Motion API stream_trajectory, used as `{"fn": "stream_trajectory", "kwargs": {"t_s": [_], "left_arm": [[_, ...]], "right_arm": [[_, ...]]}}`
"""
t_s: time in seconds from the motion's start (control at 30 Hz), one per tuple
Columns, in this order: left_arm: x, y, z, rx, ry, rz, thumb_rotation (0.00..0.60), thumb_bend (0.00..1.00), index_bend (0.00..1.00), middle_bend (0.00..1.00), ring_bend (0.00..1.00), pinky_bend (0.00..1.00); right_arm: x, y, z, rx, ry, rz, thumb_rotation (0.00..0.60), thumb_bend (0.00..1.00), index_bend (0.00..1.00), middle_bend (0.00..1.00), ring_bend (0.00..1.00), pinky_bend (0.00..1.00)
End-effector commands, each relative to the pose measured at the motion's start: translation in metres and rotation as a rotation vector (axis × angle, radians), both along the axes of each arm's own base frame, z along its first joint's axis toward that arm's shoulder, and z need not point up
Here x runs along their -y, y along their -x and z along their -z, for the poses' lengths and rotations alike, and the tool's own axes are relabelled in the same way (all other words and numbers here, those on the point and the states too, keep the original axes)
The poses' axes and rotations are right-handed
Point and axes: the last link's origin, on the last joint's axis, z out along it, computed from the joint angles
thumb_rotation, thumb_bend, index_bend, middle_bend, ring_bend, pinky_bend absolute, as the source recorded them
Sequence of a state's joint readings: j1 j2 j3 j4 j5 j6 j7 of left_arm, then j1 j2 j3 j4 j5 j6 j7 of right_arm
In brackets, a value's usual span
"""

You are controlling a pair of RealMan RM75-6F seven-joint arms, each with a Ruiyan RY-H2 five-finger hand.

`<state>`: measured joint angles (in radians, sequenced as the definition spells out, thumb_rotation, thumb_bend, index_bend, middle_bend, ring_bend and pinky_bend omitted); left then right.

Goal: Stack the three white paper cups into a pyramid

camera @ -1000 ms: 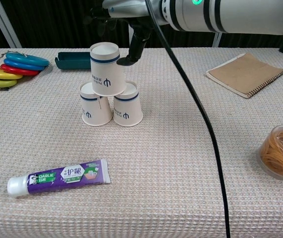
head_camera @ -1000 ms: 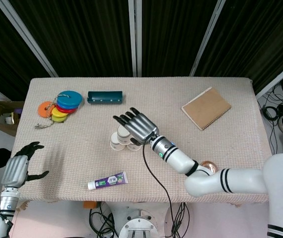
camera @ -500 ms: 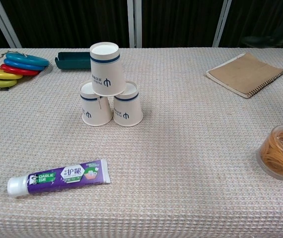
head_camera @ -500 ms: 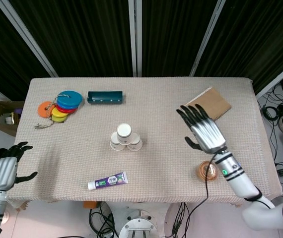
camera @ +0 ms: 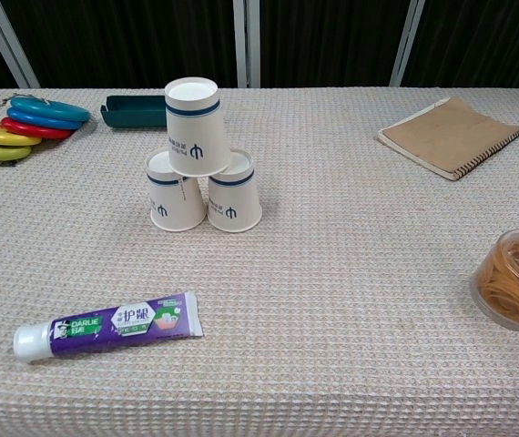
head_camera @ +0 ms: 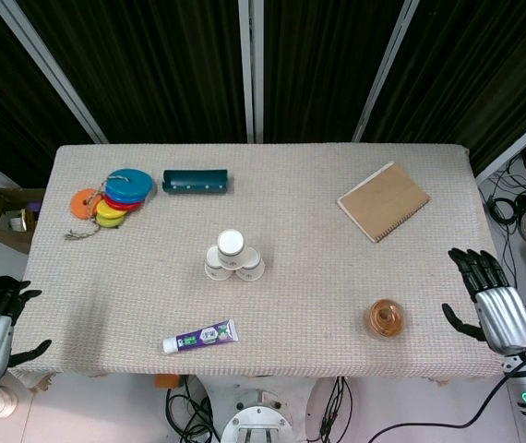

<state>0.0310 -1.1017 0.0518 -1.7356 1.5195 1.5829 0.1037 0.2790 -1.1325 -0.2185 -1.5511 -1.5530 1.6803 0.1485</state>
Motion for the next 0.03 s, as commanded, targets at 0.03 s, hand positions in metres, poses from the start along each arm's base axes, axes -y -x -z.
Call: {"fn": "stream_trajectory", "kwargs": {"t_s": [0.03], "left_arm": [[0.0008,-0.0011,-0.0011,0.009,-0.003,0.003,0.6,0.05,0.25,0.15,0.16,0.26]], "right_arm": [[-0.0037,0.0009,0.0052,0.01,-0.003,-0.006,0.6,0.3,0.0,0.1,0.03,0.09]]}}
